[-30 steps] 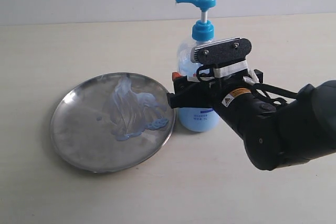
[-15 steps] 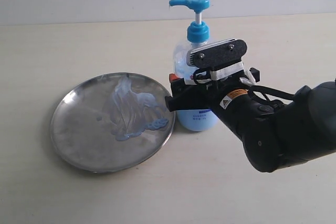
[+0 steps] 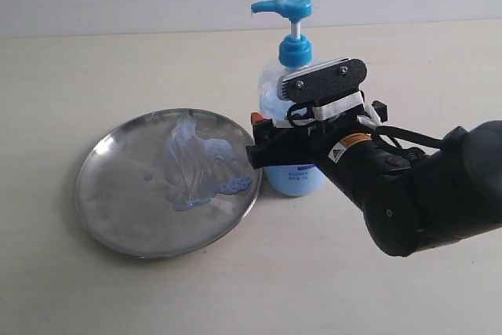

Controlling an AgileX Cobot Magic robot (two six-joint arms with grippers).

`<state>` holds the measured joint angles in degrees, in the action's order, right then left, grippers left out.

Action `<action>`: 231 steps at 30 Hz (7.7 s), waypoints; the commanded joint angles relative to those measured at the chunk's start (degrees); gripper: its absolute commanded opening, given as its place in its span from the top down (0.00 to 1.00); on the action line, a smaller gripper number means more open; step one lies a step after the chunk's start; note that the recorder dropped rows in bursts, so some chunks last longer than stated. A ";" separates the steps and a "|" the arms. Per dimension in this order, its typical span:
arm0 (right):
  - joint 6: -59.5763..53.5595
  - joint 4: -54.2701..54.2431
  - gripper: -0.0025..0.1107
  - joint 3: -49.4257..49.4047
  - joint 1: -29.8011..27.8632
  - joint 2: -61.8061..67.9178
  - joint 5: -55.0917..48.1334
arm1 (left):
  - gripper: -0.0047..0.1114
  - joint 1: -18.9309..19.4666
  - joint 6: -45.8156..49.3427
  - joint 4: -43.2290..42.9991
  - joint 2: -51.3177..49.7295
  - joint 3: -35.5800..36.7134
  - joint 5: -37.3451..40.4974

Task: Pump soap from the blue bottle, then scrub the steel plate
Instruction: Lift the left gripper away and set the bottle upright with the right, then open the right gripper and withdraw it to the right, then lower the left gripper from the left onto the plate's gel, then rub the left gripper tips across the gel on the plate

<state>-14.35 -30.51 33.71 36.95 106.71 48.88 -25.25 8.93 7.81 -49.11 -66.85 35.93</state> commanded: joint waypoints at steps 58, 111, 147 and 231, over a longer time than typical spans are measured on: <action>19.40 30.17 0.95 3.14 -0.01 -36.33 -82.68 | 0.96 0.18 1.43 1.98 1.02 7.02 9.02; 21.51 40.62 0.98 -10.78 -0.01 -103.08 -79.68 | 0.96 -5.62 31.40 20.78 -48.60 3.29 2.67; 21.51 39.51 0.98 -14.63 0.09 -106.71 -76.31 | 0.96 -9.53 44.77 25.38 -68.29 -2.17 -4.12; 21.51 38.38 0.98 -14.63 0.09 -106.71 -76.45 | 0.96 -8.57 22.19 18.94 -74.56 -13.11 2.05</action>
<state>7.23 8.20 19.64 36.95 0.25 -28.04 -34.55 31.06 26.51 -123.65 -79.72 39.48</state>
